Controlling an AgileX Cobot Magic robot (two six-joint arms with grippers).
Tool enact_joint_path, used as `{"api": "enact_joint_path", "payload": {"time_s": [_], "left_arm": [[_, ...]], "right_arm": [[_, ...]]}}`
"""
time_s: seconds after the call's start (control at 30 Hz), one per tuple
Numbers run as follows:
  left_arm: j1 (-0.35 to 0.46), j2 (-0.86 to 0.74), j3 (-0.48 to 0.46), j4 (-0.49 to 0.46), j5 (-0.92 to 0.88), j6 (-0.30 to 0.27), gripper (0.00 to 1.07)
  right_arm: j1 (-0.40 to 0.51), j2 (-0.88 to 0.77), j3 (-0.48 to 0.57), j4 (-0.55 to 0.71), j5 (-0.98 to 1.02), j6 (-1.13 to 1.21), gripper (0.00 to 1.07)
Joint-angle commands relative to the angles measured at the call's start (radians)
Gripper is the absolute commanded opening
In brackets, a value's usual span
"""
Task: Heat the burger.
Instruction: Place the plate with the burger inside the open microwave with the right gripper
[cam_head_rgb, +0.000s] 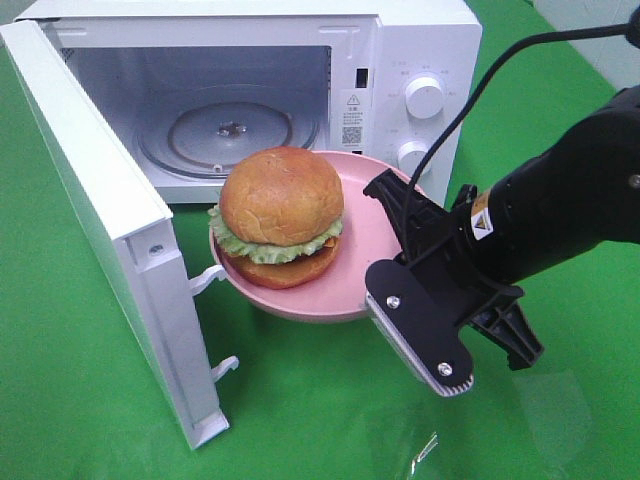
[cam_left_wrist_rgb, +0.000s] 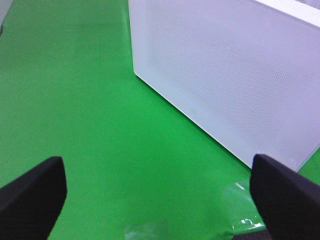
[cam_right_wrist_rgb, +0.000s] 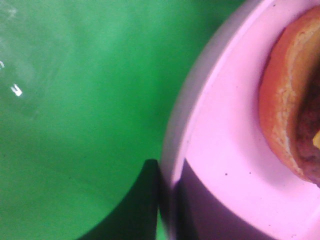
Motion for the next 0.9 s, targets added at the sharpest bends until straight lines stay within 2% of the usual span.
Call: {"api": "enact_joint_path", "payload": {"time_s": [0.03,0.27,0.5,0.67,0.9], "left_arm": [[-0.003,-0.004,0.002,-0.002,-0.007,-0.008,0.91],[-0.003,-0.004,0.002,-0.002,-0.007,-0.008,0.91],[-0.003,-0.004,0.002,-0.002,-0.007,-0.008,0.91],[-0.003,-0.004,0.002,-0.002,-0.007,-0.008,0.91],[-0.003,-0.004,0.002,-0.002,-0.007,-0.008,0.91]], "right_arm": [[0.012,0.016,-0.045,0.012,-0.055,0.006,0.00],[0.054,0.094,-0.146,0.012,-0.036,0.007,0.00],[0.054,0.164,-0.235,0.034,-0.028,0.005,0.00],[0.054,0.188,-0.260,0.034,-0.021,0.005,0.00],[0.050,0.270,-0.373,0.033,0.043,0.004,0.00]]}}
